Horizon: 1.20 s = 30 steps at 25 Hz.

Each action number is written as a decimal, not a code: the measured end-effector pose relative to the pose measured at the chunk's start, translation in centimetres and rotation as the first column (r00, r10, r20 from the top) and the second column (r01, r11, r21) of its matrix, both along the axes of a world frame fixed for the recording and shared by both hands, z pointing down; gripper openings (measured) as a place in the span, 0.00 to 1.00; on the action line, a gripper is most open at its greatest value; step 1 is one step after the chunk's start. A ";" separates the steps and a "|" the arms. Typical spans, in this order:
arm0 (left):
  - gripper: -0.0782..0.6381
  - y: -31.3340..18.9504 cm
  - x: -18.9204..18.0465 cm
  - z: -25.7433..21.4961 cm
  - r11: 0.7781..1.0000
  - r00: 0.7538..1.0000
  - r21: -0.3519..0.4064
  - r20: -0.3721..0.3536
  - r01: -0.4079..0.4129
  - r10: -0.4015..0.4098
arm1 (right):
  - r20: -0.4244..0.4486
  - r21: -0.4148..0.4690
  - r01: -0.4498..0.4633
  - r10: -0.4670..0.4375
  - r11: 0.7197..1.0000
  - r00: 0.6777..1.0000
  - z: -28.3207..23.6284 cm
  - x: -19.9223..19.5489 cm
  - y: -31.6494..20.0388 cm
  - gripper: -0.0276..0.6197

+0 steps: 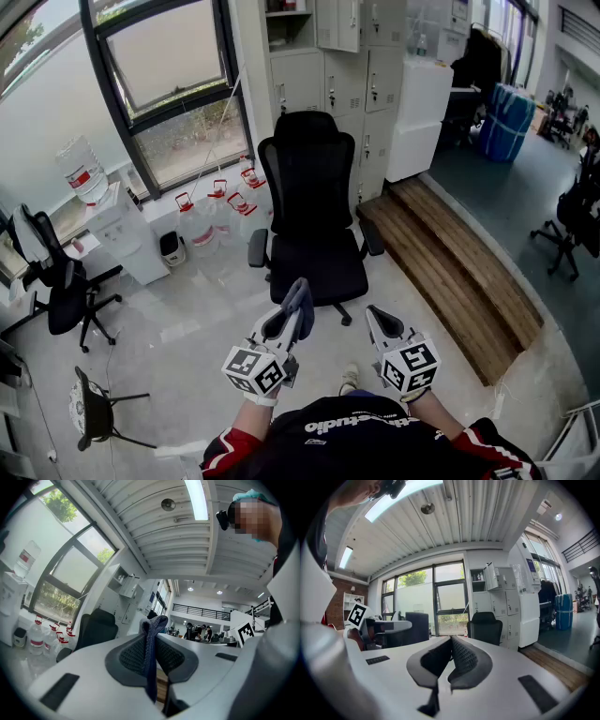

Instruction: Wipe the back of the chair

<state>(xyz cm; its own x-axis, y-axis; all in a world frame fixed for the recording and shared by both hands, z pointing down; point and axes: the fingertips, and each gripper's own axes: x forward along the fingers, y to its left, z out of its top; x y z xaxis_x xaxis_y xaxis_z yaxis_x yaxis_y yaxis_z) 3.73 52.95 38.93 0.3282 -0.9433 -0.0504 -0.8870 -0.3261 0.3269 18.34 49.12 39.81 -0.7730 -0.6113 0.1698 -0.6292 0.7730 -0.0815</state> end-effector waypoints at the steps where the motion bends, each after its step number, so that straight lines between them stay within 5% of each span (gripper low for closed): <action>1: 0.19 -0.1 0.1 0.0 1.000 1.000 0.000 -0.001 -0.001 0.001 | -0.001 -0.001 0.000 0.000 1.000 1.000 0.1 0.1 -0.1 0.06; 19: 0.19 -1.0 -0.8 0.6 1.000 1.000 -0.002 -0.016 -0.010 0.010 | 0.021 -0.013 -0.014 0.014 1.000 1.000 0.3 -0.5 -0.7 0.06; 30: 0.19 -5.8 -2.9 1.6 0.999 1.000 -0.043 -0.015 0.001 -0.002 | 0.013 -0.070 -0.006 0.007 0.998 1.000 1.6 -2.0 -5.6 0.06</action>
